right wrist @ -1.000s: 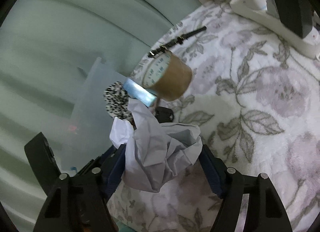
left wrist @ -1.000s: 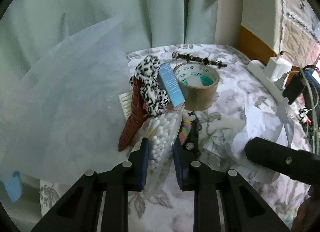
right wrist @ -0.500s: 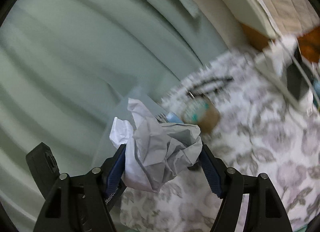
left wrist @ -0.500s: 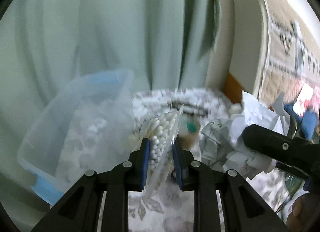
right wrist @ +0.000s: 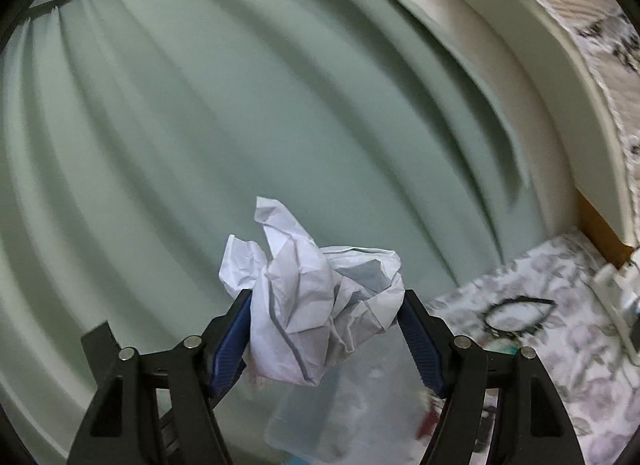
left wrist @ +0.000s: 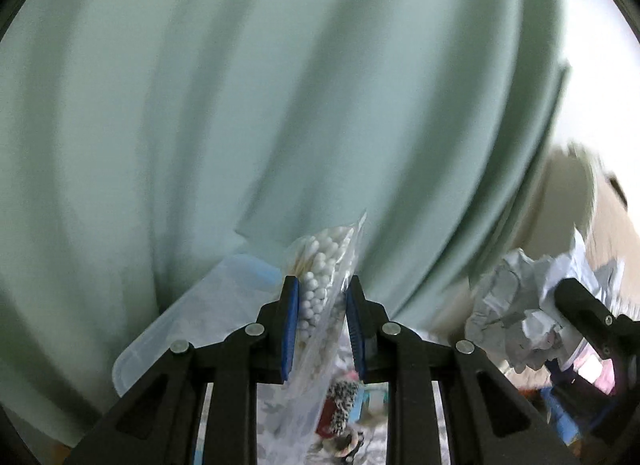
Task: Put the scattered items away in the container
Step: 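Lift both held items and carry them over the clear plastic bin, then open both grippers to drop the paper and swab bag into the bin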
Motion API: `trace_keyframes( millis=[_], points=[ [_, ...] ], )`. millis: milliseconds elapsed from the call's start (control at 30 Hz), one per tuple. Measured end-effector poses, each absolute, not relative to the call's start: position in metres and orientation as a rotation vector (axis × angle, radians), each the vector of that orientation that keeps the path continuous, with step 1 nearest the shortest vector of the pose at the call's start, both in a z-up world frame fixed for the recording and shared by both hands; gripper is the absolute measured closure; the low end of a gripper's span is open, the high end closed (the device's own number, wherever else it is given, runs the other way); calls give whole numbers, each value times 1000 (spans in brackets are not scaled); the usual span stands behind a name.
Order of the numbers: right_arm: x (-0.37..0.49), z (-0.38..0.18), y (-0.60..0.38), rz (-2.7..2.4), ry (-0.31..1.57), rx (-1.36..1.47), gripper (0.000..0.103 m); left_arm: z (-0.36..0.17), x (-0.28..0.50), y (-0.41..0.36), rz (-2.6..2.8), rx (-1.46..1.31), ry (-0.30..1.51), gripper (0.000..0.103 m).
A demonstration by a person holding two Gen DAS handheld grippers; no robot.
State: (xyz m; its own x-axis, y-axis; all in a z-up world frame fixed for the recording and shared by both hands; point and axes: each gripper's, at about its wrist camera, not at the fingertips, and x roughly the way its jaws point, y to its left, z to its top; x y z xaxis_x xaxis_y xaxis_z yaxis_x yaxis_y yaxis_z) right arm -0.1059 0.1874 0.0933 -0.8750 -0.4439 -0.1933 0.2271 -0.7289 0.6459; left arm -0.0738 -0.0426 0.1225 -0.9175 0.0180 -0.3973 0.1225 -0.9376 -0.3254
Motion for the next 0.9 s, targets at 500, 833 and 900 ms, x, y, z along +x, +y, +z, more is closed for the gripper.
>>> trace_keyframes(
  millis=[500, 833, 900],
  points=[
    [-142, 4, 99, -2567, -656, 766, 27, 44, -91, -96, -2859, 800, 692, 79],
    [-165, -16, 70, -2548, -561, 916, 21, 14, -96, -124, -2815, 851, 826, 36],
    [-166, -18, 66, -2533, -546, 933, 13, 11, -98, -130, -2822, 829, 900, 33]
  ],
)
